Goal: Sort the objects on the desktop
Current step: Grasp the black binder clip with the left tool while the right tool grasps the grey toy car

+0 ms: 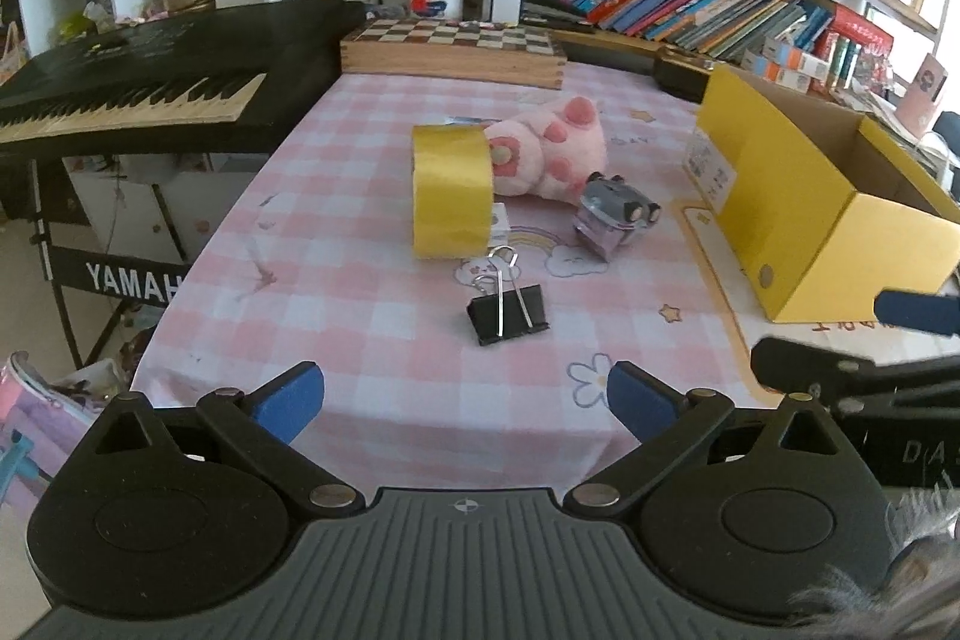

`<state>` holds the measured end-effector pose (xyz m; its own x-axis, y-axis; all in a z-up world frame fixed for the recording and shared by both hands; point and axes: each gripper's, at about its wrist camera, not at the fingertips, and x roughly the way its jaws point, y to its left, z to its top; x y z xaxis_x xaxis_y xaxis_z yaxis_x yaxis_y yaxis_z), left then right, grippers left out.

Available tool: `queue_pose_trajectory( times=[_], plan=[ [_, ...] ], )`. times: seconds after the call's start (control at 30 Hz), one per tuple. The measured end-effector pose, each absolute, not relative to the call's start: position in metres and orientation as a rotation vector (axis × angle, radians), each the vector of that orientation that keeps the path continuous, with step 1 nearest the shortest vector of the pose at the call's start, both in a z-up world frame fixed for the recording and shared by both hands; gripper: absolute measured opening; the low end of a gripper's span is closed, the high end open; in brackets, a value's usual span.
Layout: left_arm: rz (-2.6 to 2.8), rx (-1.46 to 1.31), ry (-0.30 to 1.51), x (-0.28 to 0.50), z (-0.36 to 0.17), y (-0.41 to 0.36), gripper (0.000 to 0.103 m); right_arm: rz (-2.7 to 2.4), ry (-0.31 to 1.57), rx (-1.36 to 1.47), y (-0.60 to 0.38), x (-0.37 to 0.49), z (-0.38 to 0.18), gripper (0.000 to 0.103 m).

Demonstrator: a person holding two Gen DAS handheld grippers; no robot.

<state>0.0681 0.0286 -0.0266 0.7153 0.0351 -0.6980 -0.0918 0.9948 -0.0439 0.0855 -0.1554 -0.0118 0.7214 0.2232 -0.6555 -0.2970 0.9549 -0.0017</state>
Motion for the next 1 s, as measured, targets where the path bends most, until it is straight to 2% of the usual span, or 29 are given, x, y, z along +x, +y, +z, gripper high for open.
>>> queue_pose_trajectory(
  times=[0.2, 0.47, 0.63, 0.87, 1.0],
  plan=[
    [0.099, -0.095, 0.796, 0.085, -0.034, 0.033, 0.098, 0.345, 0.700, -0.136, -0.149, 0.112, -0.011, 0.103],
    [0.100, -0.103, 0.826, 0.113, -0.047, 0.028, 0.079, 0.407, 0.705, -0.152, -0.145, 0.158, -0.015, 0.103],
    [0.081, -0.089, 0.839, 0.131, -0.056, 0.017, 0.078, 0.459, 0.708, -0.184, -0.134, 0.183, -0.016, 0.103],
    [0.093, -0.073, 0.866, 0.152, -0.073, 0.003, 0.065, 0.516, 0.707, -0.247, -0.113, 0.206, -0.018, 0.103],
    [0.130, -0.040, 0.844, 0.159, -0.076, -0.003, 0.063, 0.556, 0.701, -0.259, -0.108, 0.211, -0.016, 0.103]
  ],
)
